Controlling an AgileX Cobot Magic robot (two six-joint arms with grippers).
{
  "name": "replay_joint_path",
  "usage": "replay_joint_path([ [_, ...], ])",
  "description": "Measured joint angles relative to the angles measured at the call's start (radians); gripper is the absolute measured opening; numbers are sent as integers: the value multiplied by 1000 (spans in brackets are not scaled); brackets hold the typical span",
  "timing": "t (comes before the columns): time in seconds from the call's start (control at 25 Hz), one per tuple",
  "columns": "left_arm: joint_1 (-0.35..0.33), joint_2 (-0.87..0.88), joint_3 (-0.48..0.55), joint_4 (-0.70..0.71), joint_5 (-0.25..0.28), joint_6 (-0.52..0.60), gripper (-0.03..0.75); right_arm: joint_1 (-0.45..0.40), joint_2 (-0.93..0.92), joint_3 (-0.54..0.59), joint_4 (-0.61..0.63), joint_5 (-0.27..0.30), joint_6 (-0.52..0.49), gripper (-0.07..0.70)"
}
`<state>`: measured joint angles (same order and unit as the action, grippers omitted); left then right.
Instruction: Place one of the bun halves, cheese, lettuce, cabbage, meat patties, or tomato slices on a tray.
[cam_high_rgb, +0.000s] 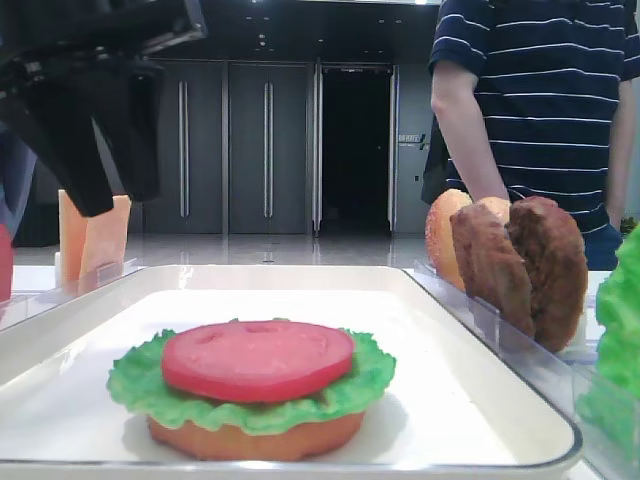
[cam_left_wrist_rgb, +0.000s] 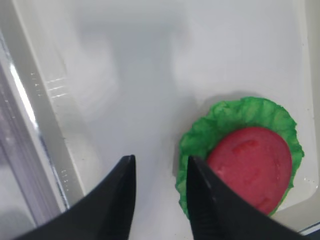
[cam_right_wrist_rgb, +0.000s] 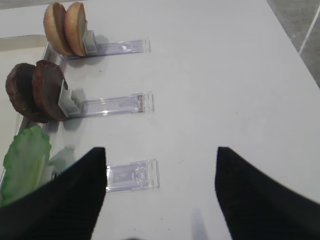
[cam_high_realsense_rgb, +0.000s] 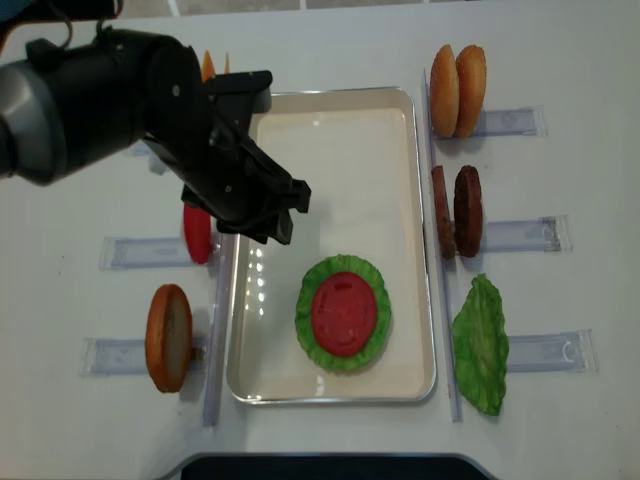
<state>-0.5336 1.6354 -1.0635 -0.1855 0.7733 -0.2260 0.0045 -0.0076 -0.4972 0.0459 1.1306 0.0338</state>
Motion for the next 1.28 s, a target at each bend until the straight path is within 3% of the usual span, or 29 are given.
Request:
replay_joint_path([
  [1.28,354,-171,-13,273,186,0,267,0,0,0,0,0,0,471],
])
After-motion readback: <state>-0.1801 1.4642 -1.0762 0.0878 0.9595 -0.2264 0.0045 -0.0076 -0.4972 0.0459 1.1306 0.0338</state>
